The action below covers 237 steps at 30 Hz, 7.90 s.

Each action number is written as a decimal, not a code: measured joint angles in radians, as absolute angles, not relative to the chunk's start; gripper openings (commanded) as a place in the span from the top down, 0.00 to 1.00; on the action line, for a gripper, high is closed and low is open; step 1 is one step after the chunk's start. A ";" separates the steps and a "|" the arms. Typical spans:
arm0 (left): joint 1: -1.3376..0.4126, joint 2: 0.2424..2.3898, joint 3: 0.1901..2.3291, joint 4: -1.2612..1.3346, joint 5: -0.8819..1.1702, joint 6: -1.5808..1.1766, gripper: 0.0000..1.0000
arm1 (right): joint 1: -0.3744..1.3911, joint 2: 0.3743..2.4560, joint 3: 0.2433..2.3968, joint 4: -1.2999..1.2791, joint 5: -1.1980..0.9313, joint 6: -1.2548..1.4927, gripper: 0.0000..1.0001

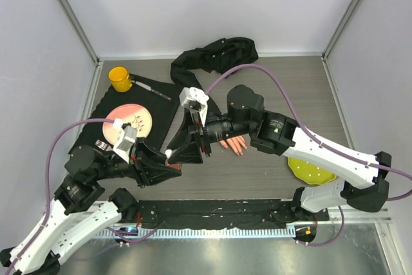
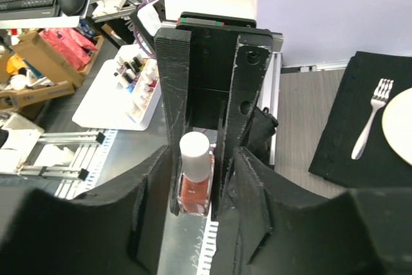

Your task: Paint the nails

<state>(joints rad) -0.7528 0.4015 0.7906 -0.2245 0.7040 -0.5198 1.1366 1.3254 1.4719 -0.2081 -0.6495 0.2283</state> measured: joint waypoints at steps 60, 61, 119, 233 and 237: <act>-0.753 0.431 0.802 -0.204 0.776 -0.517 1.00 | 1.190 1.245 1.427 -0.250 -0.502 0.250 0.52; -0.753 0.432 0.802 -0.202 0.779 -0.517 1.00 | 1.189 1.249 1.427 -0.242 -0.514 0.254 0.59; -0.752 0.436 0.885 -0.405 0.622 -0.399 1.00 | 1.207 1.205 1.391 -0.245 -0.343 0.272 0.40; -0.752 0.401 0.838 -0.433 0.447 -0.394 1.00 | 1.255 1.200 1.387 -0.313 0.131 0.225 0.27; -0.752 0.388 0.826 -0.400 0.497 -0.434 1.00 | 1.188 1.185 1.383 -0.263 -0.095 0.274 0.29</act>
<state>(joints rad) -0.7521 0.3878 0.8265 -0.4000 0.4973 -0.4343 1.1881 1.1847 1.3834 -0.2634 -0.0952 0.2737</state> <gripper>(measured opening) 0.291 0.731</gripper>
